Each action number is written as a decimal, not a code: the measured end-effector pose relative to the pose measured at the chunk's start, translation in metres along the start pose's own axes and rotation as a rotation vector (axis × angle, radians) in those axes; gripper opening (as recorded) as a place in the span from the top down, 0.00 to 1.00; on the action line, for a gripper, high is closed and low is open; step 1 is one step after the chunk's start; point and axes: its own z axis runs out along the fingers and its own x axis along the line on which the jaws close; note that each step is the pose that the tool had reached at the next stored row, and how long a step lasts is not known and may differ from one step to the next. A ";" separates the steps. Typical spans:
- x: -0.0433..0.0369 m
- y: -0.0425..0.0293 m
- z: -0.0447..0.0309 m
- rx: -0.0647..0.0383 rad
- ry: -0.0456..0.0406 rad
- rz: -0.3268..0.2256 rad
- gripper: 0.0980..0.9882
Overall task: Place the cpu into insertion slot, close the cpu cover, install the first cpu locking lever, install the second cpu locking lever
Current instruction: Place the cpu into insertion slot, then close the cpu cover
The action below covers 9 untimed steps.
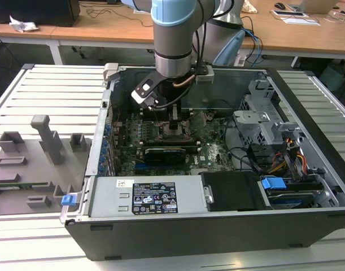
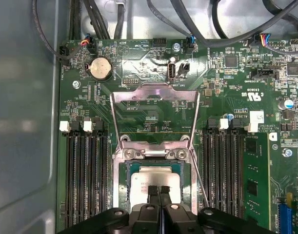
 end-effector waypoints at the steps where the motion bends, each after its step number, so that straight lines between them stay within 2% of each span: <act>1: 0.0000 0.0000 -0.0002 0.000 -0.0001 0.000 0.99; 7: 0.0000 0.0002 -0.0023 0.000 -0.0001 0.000 0.99; 9: 0.0001 0.0004 -0.0050 0.000 -0.0001 0.000 0.99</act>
